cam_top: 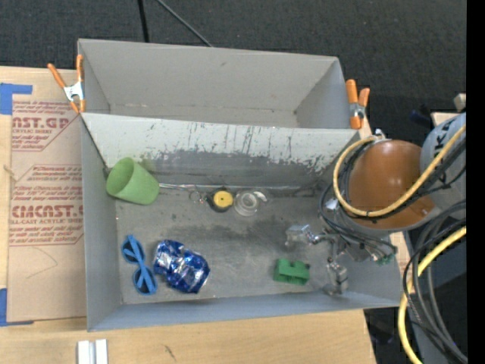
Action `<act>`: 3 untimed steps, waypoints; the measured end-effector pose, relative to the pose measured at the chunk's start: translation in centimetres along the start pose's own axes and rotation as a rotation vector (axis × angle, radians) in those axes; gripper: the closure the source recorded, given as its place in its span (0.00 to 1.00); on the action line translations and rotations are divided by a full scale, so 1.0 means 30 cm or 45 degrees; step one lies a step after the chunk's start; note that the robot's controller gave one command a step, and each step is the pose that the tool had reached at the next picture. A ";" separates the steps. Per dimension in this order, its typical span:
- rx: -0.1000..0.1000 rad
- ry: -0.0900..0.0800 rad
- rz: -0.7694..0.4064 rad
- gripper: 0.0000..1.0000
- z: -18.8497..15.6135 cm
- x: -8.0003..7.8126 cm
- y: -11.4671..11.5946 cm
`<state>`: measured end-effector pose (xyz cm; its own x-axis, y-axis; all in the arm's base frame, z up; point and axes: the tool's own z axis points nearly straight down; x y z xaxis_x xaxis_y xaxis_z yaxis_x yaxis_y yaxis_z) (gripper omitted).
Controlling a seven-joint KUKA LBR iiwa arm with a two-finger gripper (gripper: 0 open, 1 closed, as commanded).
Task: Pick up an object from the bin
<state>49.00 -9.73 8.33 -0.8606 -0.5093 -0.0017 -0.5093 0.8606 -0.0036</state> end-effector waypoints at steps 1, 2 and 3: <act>0.004 -0.014 -0.378 0.00 0.030 -0.080 0.173; -0.006 -0.002 -0.373 1.00 0.036 -0.069 0.178; 0.002 -0.009 -0.378 1.00 -0.451 -0.117 0.231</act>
Offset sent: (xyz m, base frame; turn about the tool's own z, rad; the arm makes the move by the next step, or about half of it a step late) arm -0.0097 0.0549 -0.0107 -0.2940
